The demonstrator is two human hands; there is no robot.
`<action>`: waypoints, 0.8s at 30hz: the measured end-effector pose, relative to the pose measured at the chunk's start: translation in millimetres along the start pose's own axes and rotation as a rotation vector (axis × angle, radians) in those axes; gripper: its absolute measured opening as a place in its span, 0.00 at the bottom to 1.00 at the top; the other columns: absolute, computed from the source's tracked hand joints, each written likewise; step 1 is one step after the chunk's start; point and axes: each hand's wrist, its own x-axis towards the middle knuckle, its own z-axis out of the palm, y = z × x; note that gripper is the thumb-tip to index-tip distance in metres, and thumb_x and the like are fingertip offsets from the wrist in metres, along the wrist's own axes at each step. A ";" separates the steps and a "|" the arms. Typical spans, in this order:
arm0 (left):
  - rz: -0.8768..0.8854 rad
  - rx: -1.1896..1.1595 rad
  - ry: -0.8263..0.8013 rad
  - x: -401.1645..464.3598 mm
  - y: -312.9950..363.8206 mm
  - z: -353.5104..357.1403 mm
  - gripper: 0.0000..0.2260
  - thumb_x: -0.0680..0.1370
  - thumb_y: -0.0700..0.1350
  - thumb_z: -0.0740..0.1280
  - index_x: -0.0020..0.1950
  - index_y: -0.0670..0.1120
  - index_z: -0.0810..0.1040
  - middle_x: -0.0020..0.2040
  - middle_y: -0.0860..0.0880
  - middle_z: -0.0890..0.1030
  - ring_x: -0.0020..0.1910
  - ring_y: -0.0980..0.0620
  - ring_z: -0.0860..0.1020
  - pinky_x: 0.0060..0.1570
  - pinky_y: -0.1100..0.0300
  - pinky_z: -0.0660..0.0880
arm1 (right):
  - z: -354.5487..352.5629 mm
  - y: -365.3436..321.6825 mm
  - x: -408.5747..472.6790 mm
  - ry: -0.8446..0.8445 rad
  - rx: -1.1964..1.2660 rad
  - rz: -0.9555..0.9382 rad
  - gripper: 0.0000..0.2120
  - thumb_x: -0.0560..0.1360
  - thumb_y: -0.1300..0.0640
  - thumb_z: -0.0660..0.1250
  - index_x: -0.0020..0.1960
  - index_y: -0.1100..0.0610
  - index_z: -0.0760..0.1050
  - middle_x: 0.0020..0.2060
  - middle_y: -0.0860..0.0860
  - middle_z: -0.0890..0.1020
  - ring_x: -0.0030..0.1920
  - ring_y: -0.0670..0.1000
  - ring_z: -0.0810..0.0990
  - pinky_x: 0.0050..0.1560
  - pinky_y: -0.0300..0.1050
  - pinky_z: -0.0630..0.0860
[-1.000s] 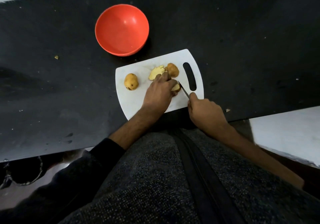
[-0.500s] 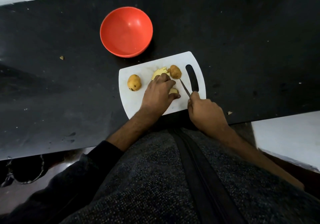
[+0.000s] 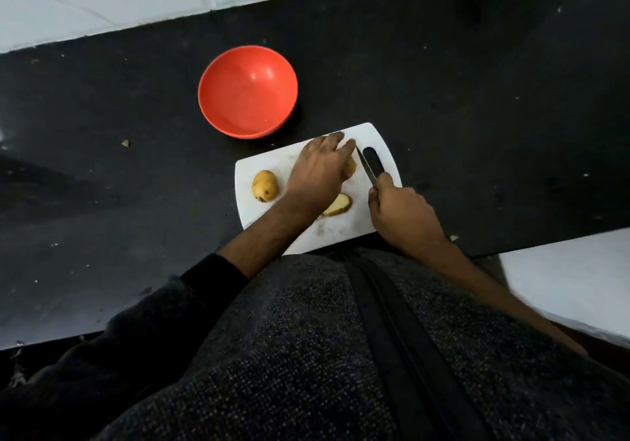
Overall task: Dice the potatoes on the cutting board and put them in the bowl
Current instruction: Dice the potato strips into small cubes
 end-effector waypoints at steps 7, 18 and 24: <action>0.081 0.110 0.005 9.4 -2.9 0.7 0.20 0.79 0.39 0.66 0.71 0.46 0.74 0.65 0.44 0.75 0.64 0.44 0.73 0.67 0.51 0.69 | -0.6 2.3 7.4 -0.016 0.011 0.051 0.09 0.84 0.50 0.51 0.50 0.55 0.63 0.34 0.51 0.71 0.35 0.57 0.74 0.37 0.49 0.68; 0.037 0.066 0.083 15.1 -3.5 1.1 0.14 0.76 0.40 0.71 0.61 0.45 0.78 0.59 0.44 0.74 0.56 0.45 0.73 0.57 0.51 0.71 | -0.4 2.2 4.5 -0.052 0.044 0.081 0.09 0.84 0.50 0.52 0.49 0.55 0.62 0.32 0.49 0.68 0.34 0.54 0.69 0.37 0.47 0.66; 0.103 0.043 0.211 8.2 0.0 0.0 0.03 0.74 0.38 0.72 0.46 0.44 0.82 0.46 0.45 0.77 0.46 0.45 0.76 0.43 0.53 0.70 | 2.0 5.3 3.4 -0.028 0.062 0.075 0.09 0.84 0.49 0.52 0.50 0.54 0.62 0.34 0.50 0.72 0.33 0.54 0.71 0.36 0.47 0.67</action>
